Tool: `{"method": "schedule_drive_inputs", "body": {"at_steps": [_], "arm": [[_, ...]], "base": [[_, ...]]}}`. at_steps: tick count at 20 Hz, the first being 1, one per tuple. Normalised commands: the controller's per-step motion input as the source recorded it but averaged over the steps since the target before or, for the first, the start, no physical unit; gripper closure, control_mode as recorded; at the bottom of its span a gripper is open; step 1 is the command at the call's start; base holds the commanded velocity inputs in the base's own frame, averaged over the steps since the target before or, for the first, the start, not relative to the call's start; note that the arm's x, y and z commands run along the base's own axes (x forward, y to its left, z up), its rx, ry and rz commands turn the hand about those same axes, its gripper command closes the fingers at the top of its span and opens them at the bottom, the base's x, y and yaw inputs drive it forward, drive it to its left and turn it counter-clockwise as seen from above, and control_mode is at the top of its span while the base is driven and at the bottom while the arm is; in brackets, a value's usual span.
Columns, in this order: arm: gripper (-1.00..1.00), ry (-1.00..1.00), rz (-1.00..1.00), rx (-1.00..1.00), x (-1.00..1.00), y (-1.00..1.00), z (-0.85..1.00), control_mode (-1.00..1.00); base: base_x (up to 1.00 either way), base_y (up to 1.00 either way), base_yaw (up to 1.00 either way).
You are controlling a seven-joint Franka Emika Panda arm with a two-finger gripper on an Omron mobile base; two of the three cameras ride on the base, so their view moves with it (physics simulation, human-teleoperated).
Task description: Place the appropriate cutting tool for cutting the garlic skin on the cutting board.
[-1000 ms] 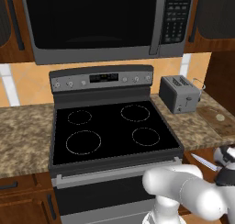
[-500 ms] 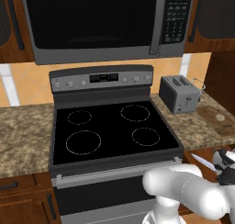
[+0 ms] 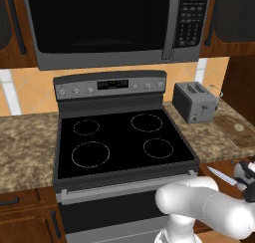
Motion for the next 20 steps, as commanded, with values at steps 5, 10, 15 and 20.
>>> {"method": "schedule_drive_inputs", "body": {"at_steps": [5, 10, 15, 20], "arm": [[-1.0, 0.0, 0.0, 0.06, 0.71, 0.0, 0.0, -1.0], [-1.0, 0.01, 0.0, 0.02, 0.49, 0.0, 0.0, -1.0], [-1.0, 0.0, 0.02, 0.0, 0.12, 0.0, -0.05, -1.0], [-1.0, 0.0, 0.01, 0.0, 0.0, -0.06, -0.26, -1.0]], "base": [[0.0, 0.0, 0.0], [0.0, 0.0, 0.0], [0.0, 0.0, 0.0], [0.0, 0.0, 0.0]]}}
